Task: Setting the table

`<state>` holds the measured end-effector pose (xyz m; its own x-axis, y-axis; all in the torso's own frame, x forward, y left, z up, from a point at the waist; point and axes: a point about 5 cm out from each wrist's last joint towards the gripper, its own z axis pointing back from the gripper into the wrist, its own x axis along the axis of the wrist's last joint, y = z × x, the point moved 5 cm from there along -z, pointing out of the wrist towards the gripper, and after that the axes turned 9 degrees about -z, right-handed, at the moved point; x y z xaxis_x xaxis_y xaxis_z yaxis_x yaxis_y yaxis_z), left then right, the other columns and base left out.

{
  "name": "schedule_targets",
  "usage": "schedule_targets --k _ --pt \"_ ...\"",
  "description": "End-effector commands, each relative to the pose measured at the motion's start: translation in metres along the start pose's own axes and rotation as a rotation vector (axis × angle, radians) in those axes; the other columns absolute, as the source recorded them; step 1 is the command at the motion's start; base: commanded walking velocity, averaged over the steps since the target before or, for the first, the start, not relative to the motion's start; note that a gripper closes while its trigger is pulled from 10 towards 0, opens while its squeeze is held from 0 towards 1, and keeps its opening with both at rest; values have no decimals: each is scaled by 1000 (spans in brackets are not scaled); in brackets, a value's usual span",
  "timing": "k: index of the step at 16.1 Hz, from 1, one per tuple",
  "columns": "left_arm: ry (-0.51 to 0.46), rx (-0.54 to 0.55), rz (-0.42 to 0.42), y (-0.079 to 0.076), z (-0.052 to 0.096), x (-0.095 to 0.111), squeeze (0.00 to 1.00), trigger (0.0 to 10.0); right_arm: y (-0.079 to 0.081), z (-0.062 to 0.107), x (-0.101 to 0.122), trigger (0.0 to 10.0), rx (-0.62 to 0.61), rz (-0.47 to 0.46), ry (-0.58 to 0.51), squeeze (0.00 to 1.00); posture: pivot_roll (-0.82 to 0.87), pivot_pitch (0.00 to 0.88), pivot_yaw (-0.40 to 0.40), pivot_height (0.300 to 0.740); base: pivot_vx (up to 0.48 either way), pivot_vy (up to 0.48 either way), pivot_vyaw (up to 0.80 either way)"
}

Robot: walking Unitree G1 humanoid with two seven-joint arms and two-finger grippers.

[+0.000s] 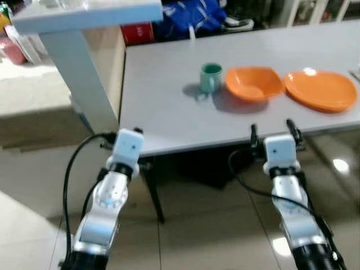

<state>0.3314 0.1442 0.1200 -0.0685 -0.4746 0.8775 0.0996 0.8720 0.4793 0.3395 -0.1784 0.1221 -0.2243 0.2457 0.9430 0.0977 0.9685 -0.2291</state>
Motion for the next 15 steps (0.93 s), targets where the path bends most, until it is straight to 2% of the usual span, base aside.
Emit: schedule_targets --k 1,3,5,10,11,12,14,15 --pt "24 39 -27 15 2 -7 0 10000 16 -3 11 10000 44 -15 -39 0 -132 0 100 740 469 0 0" --pt "21 60 -7 18 3 -6 0 10000 16 -4 11 10000 45 -15 -37 0 -129 0 100 740 465 0 0" --pt "27 72 1 19 3 -6 0 10000 16 -4 11 10000 45 -17 -37 0 -129 0 100 740 0 0 0" --pt "25 65 -3 17 5 -6 0 10000 24 -18 37 10000 64 -127 -89 0 -128 0 102 740 0 0 0" --pt "25 66 -2 18 4 -6 0 10000 27 -24 42 10000 73 -153 -98 0 -127 0 103 740 0 0 0" --pt "21 67 -1 18 3 -5 0 10000 31 -43 54 10000 79 -220 -111 0 -119 0 114 740 0 0 0" --pt "17 64 -3 18 2 -4 0 10000 35 -60 60 10000 76 -263 -106 0 -111 0 116 740 0 0 0" --pt "13 67 -10 22 1 -1 0 10000 38 -81 67 10000 65 -285 -101 0 -83 0 109 740 0 0 0"
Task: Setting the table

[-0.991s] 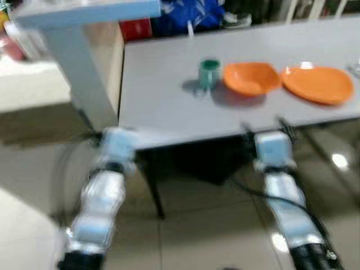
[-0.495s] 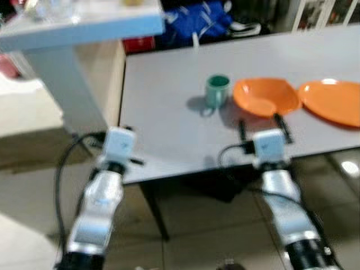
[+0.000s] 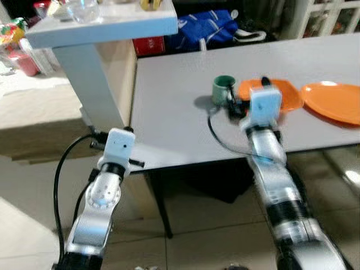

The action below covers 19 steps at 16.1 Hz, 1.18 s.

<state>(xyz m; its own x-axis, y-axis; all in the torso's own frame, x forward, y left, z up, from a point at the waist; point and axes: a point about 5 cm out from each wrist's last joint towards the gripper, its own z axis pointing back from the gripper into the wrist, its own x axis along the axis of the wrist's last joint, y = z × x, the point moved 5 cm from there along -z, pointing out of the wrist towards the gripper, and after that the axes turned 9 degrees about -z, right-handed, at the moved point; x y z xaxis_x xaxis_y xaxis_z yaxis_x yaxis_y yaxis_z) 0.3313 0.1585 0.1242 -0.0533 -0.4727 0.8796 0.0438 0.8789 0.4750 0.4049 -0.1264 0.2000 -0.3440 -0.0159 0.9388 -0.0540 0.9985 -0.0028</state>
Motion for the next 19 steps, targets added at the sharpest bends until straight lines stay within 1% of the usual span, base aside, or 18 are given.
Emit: schedule_targets --k 1,4,6,9,12,14,16,18,19 --pt "-5 13 -17 9 -1 3 0 10000 -2 -4 -3 10000 -18 -21 13 0 -77 0 109 740 0 0 0" --pt "-9 21 -18 11 2 3 0 10000 -3 -7 -6 10000 -26 -26 31 0 -62 0 101 740 420 0 0" --pt "-11 26 -11 11 4 3 0 10000 -1 -5 -13 10000 -20 -32 53 0 -63 0 101 740 454 0 0" --pt "-17 17 -1 7 4 5 0 10000 3 -8 -17 10000 -3 -43 58 0 -73 0 105 740 454 0 0" --pt "-23 6 -2 5 1 8 0 10000 2 -10 -15 10000 -7 -51 54 0 -79 0 110 740 459 0 0" --pt "-30 -17 -41 2 -1 10 0 10000 3 -10 -15 10000 -10 -52 54 0 -80 0 115 740 465 0 0" --pt "-45 -33 -53 0 -1 14 0 10000 6 -9 -17 10000 -10 -52 56 0 -80 0 118 740 396 -266 0" --pt "-49 -27 -24 1 -1 15 0 10000 7 -8 -21 10000 -14 -57 68 0 -79 0 122 740 182 -154 0" --pt "-46 -28 -26 2 -1 15 0 10000 9 -8 -22 10000 -4 -57 71 0 -77 0 123 740 0 0 -650"
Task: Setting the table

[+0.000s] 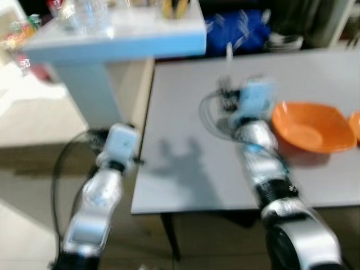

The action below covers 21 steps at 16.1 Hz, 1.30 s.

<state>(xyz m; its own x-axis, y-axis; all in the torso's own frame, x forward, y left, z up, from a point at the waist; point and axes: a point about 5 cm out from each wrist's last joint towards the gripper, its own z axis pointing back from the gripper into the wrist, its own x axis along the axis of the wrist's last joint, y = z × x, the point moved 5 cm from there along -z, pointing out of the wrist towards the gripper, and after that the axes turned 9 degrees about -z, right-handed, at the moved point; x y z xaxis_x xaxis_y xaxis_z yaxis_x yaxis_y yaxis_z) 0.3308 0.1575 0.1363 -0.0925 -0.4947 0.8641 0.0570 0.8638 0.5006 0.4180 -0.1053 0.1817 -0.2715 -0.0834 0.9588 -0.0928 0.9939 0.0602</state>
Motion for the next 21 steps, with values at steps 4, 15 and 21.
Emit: schedule_targets --k 4,15,21 --pt "-7 -8 11 -1 -1 3 0 10000 -12 1 -3 10000 -36 17 12 0 -78 0 125 740 0 0 -505" --pt "10 -27 0 7 6 -1 0 10000 -35 5 -38 10000 -215 -68 224 0 -54 0 163 740 0 0 0" --pt "28 -1 -31 26 16 -4 0 10000 -28 10 -65 10000 -199 -71 367 0 2 20 170 740 0 0 0"
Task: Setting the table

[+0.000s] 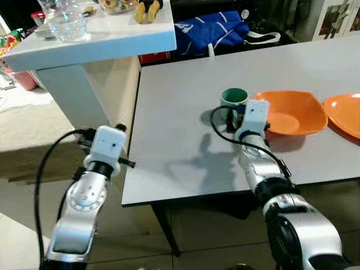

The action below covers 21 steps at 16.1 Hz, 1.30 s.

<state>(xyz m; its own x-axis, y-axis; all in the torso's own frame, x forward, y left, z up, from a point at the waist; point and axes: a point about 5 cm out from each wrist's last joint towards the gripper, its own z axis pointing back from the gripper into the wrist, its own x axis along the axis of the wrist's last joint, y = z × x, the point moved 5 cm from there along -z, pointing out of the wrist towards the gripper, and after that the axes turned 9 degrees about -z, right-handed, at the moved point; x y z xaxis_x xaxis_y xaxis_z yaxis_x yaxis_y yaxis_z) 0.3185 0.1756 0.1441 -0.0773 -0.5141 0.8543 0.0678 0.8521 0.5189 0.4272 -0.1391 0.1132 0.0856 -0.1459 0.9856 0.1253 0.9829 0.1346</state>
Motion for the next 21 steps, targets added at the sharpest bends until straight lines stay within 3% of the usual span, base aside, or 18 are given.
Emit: schedule_targets --k 1,11,16,18,21 --pt "12 13 -11 7 3 -3 0 10000 15 -1 1 10000 46 -7 9 0 3 18 165 740 0 0 0" --pt "9 23 7 4 3 0 0 10000 34 0 4 10000 112 36 -1 0 -14 0 143 740 0 0 0" --pt "3 26 18 2 2 2 0 10000 31 0 3 10000 116 53 -1 0 -20 0 138 740 0 0 0" --pt "0 33 20 4 1 3 0 10000 30 -2 10 10000 113 57 -19 0 -21 0 137 740 0 0 0" --pt "-6 49 26 5 1 4 0 10000 29 -3 34 10000 110 125 -138 0 -26 0 135 740 0 0 0"
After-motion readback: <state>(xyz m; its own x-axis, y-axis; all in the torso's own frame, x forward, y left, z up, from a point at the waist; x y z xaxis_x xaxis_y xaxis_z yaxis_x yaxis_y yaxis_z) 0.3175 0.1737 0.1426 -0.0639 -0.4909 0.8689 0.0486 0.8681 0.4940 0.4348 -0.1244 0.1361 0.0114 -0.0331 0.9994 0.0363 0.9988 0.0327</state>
